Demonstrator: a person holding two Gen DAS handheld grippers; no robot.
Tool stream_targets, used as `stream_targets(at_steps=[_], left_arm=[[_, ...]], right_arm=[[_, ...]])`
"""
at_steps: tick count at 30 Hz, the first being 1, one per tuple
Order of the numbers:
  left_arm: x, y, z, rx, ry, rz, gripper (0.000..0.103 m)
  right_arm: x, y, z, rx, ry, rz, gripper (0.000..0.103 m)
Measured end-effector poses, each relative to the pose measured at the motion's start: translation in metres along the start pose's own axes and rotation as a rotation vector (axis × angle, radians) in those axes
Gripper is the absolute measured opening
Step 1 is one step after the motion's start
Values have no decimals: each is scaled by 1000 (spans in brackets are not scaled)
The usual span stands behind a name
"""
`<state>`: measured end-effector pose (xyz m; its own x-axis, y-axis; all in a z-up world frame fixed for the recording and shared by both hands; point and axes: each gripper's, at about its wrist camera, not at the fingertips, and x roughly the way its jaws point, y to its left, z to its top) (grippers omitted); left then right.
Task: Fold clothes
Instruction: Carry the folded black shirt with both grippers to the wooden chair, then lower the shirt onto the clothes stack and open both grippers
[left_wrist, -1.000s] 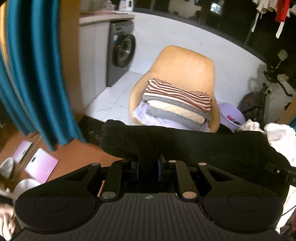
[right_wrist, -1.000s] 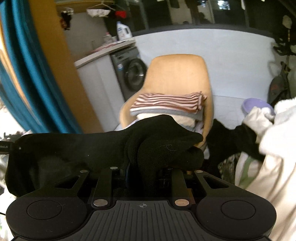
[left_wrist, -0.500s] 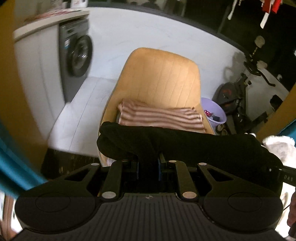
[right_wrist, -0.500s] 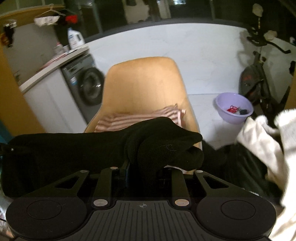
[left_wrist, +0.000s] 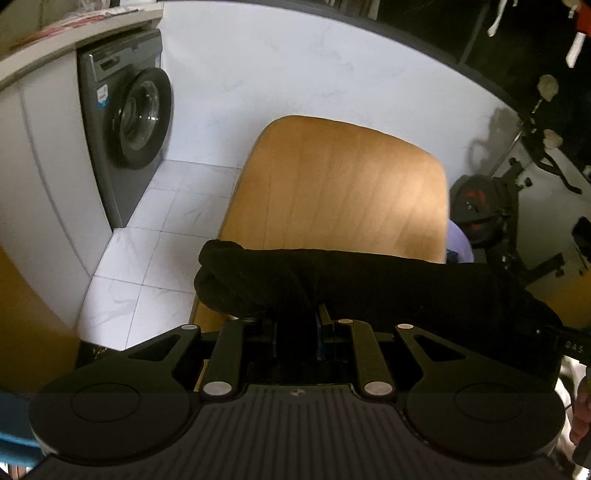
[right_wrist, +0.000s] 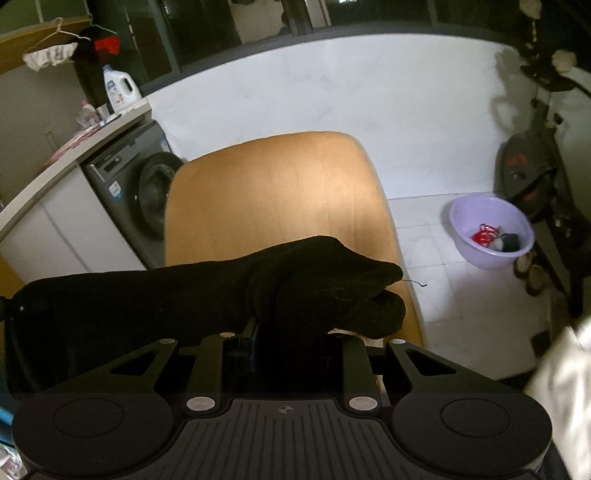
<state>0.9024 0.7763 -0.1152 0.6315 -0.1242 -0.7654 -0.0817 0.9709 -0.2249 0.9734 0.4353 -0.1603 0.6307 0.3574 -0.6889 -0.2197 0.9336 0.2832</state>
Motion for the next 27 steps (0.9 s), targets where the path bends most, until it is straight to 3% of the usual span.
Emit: stream_targets(at_steps=[5, 11, 13, 15, 17, 20, 23, 27], left_arm=[[81, 12, 28, -22, 76, 8, 19], [191, 30, 12, -46, 243, 55, 24], [219, 33, 0, -38, 304, 107, 29], [234, 36, -9, -24, 342, 138, 36], [228, 40, -9, -13, 341, 124, 47], [196, 51, -7, -2, 294, 98, 65], [165, 64, -15, -23, 267, 66, 66], [163, 78, -49, -75, 335, 65, 66]], right_arm=[[94, -31, 37, 10, 82, -1, 21], [205, -68, 26, 21, 228, -33, 22], [233, -78, 17, 24, 266, -54, 25], [251, -87, 8, 35, 295, -80, 38], [250, -96, 3, 80, 286, -69, 43], [221, -110, -1, 137, 239, -48, 64], [185, -123, -11, 175, 207, -27, 64], [162, -124, -44, 226, 259, -34, 61]])
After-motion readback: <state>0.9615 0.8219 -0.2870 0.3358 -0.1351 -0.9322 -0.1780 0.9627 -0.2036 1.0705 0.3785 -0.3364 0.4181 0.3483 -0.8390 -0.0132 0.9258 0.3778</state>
